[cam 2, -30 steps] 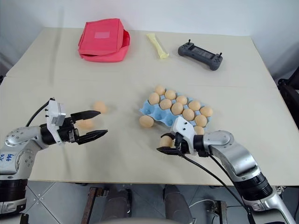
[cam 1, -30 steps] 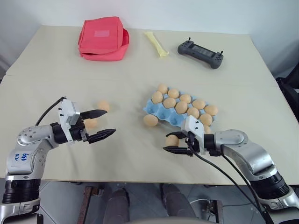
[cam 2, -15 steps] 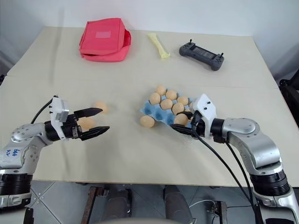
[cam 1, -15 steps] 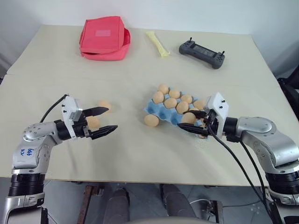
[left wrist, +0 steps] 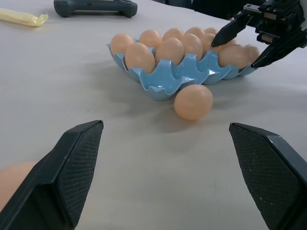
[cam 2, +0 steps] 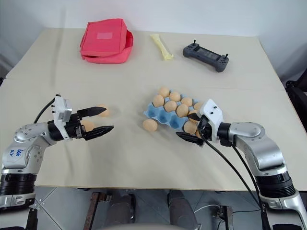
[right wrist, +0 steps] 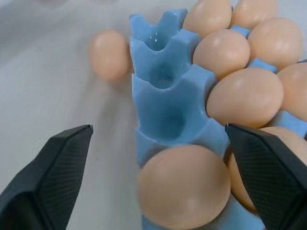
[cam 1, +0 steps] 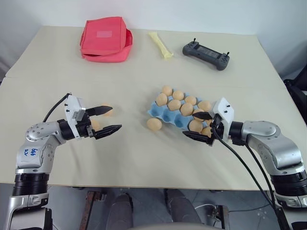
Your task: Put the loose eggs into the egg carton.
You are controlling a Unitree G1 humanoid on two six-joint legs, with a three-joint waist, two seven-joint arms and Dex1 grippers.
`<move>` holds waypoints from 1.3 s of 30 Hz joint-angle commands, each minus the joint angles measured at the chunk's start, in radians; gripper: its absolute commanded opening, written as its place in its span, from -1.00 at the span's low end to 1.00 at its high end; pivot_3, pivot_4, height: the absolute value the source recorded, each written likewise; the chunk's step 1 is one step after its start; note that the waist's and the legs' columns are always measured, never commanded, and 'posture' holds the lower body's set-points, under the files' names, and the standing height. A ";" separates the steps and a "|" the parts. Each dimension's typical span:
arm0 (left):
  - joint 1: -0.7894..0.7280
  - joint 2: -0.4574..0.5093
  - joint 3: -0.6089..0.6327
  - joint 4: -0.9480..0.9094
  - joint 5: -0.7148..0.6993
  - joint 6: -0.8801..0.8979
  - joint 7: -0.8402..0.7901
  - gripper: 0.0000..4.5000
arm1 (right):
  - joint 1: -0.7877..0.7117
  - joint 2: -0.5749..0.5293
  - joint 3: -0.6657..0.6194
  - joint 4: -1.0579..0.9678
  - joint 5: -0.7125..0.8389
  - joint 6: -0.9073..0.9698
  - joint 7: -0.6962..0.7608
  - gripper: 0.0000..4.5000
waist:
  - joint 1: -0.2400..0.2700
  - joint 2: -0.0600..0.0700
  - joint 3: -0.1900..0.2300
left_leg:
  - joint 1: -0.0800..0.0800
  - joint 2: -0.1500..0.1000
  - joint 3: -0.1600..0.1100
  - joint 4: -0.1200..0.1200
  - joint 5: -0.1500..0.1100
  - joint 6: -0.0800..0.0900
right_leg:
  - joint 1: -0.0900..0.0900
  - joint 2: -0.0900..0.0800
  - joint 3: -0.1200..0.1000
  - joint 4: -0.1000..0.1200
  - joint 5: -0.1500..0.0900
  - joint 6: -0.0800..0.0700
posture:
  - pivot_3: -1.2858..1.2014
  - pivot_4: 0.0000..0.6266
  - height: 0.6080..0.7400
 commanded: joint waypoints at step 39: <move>0.519 -0.110 0.354 -0.717 -0.118 0.327 0.617 1.00 | -0.076 -0.078 -0.072 0.063 0.169 -0.143 0.381 0.98 | -0.022 0.000 0.000 | 0.000 0.000 0.000 0.003 0.000 0.000 | 0.002 0.000 0.001 -0.003 -0.005 -0.012 | 0.03 -0.52 1.00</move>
